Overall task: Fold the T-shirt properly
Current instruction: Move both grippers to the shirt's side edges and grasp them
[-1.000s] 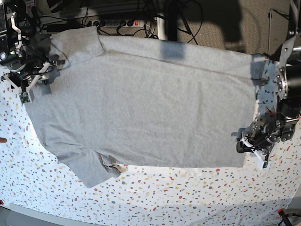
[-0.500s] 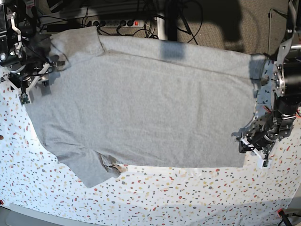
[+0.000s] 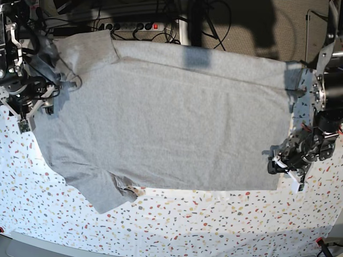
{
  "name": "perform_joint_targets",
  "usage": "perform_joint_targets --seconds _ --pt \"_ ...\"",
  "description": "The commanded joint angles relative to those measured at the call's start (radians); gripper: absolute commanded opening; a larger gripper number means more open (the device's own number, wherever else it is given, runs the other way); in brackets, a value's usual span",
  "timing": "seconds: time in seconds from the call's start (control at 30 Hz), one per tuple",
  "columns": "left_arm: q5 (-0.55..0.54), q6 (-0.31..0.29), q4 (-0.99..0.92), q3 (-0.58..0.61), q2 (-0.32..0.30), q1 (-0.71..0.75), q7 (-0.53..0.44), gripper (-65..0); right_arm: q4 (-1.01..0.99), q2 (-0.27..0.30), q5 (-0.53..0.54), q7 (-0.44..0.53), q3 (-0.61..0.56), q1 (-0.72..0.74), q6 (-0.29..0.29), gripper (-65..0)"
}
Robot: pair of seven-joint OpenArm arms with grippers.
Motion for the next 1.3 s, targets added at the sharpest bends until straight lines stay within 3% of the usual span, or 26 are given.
perform_joint_targets --seconds 0.0,0.23,0.33,0.43,0.57,0.73,0.83,1.0,1.1,1.27 --pt "0.001 -0.028 -0.003 0.000 0.008 -0.011 0.070 -36.0 0.013 0.022 0.000 0.019 0.012 0.011 -0.002 -29.2" --pt "-0.009 -0.031 -0.003 0.000 0.008 -0.010 0.077 -47.5 0.012 0.022 -0.001 0.039 0.012 0.017 -0.002 -29.2" --pt "-0.009 -0.030 -0.003 0.000 0.008 -0.008 0.077 -64.7 0.011 0.022 -0.001 0.053 0.012 0.031 0.001 -29.2" --pt "-0.006 -0.031 -0.003 0.000 0.008 -0.008 0.068 -65.0 -0.008 0.022 0.000 0.069 0.012 0.055 0.006 -29.2" --pt "0.034 -0.031 -0.003 0.000 0.008 -0.008 -0.021 -65.0 -0.132 0.021 0.000 0.136 0.012 0.151 0.008 -29.2" --pt "0.034 -0.030 -0.003 0.000 0.013 -0.008 -0.080 -65.0 -0.322 0.016 0.024 0.128 0.012 0.369 0.129 -29.2" --pt "0.035 -0.021 -0.003 0.000 0.027 -0.008 -0.080 -65.0 -0.433 0.005 0.031 0.074 0.011 0.507 0.215 -29.2" --pt "0.035 0.006 -0.003 0.000 0.047 -0.008 -0.080 -65.0 -0.605 -0.048 0.035 -0.116 0.011 0.718 0.310 -29.2" --pt "0.036 0.006 -0.003 0.000 0.062 -0.008 -0.064 -65.0 -0.730 -0.050 0.097 -0.118 -0.003 0.799 0.314 -29.2" --pt "0.036 0.007 -0.003 0.000 0.063 -0.008 -0.064 -65.0 -0.954 -0.057 0.040 -0.101 -0.132 0.930 0.320 -29.2"
